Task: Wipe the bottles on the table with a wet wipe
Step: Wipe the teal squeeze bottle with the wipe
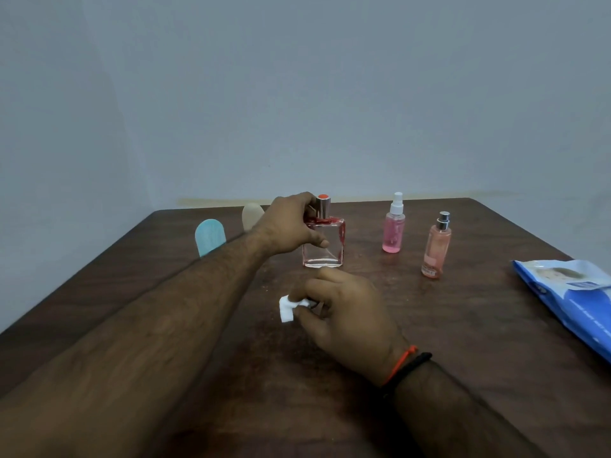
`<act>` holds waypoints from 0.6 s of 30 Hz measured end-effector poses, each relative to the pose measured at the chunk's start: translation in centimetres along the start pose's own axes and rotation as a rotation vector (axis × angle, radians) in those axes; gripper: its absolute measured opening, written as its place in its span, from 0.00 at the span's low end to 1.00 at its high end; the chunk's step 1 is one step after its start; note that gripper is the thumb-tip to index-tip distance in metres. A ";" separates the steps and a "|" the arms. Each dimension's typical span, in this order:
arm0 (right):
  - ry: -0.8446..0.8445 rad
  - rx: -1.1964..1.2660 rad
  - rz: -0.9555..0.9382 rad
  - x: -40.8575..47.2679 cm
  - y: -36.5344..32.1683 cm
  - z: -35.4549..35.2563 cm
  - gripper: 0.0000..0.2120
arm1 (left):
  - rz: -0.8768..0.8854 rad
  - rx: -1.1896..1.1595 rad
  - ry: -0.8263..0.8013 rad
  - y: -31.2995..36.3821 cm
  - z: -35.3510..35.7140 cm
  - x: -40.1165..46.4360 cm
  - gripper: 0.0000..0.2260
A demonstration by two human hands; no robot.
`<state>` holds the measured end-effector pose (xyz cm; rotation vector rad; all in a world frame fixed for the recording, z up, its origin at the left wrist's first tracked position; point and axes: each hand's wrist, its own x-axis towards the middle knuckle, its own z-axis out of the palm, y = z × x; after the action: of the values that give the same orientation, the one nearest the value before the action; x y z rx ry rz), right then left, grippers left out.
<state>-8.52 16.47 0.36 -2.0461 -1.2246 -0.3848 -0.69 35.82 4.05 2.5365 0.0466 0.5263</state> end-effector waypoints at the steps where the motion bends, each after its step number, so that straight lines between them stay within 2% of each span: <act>1: 0.005 0.002 -0.003 0.0 0.0 0.0 0.07 | -0.003 0.003 0.020 0.0 0.2 0.0 0.30; 7: 0.008 0.001 -0.010 0.0 0.1 0.0 0.07 | -0.037 -0.020 0.037 -0.4 0.6 0.3 0.32; 12: 0.004 -0.009 -0.010 0.0 0.2 0.0 0.07 | -0.009 -0.018 -0.007 0.3 -0.8 -0.9 0.40; 14: 0.016 -0.005 -0.010 0.0 0.2 0.0 0.07 | 0.061 -0.023 0.090 0.4 -2.6 -2.2 0.35; 16: 0.021 -0.002 -0.011 0.0 0.2 0.0 0.06 | 0.151 -0.006 0.305 -0.4 -5.2 -4.0 0.23; 18: 0.014 0.001 -0.014 0.1 0.1 0.0 0.06 | 0.148 0.062 0.486 -2.2 -7.8 -6.1 0.15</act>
<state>-8.39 16.50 0.33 -2.0317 -1.2316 -0.4046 -9.11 40.75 6.72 2.4234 0.0535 1.2054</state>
